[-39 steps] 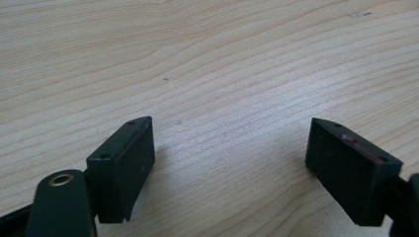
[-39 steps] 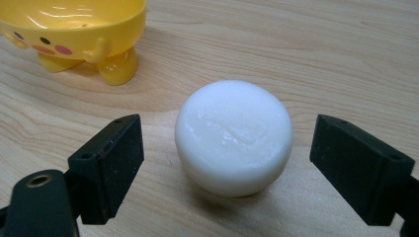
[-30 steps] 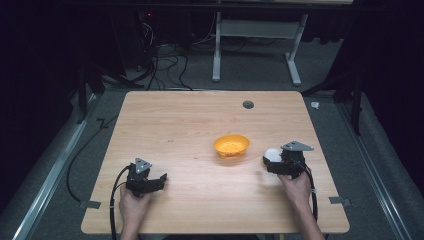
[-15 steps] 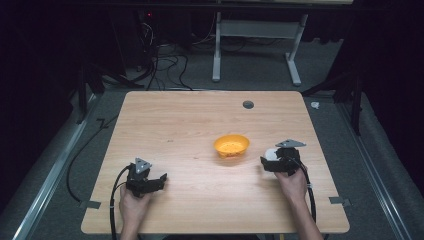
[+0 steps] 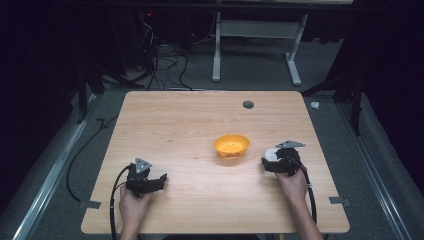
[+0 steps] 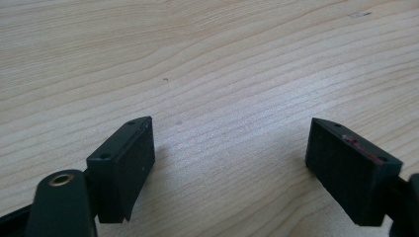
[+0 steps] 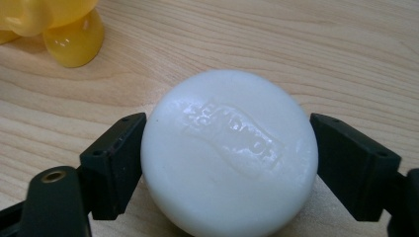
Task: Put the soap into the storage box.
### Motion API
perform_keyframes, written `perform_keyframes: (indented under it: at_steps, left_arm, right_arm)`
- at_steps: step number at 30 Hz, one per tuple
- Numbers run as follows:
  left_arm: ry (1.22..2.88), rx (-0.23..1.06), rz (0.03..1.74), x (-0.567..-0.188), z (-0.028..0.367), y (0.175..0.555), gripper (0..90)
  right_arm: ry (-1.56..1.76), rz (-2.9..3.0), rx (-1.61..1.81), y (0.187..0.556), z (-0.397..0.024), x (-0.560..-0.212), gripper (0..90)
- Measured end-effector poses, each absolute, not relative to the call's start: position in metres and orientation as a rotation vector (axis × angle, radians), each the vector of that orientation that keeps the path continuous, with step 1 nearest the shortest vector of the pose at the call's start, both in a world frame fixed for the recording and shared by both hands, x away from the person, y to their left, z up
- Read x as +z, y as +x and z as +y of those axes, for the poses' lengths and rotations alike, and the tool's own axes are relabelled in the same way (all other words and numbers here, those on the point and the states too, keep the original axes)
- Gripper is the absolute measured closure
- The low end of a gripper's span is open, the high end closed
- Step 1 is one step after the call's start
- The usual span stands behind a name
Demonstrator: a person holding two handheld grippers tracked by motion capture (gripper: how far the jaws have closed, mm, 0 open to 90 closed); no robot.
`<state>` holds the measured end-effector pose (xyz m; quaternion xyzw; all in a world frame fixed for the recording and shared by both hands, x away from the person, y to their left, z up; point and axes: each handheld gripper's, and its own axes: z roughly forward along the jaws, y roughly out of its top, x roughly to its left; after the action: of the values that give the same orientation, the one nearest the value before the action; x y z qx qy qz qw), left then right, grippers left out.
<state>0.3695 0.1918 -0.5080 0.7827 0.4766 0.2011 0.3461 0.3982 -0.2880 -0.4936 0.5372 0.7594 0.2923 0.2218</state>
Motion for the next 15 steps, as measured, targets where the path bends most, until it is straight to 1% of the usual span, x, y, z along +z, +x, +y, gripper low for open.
perform_keyframes:
  at_steps: [8,15]
  left_arm:
    - [2.031,0.522,1.237,-0.5080,0.1918,0.3695,19.7]
    - [2.031,0.522,1.237,-0.5080,0.1918,0.3695,19.7]
  right_arm:
    - [1.470,2.112,0.800,0.3975,-0.2874,-0.4933,23.6]
    - [1.466,2.124,0.790,0.3979,-0.2873,-0.4939,23.9]
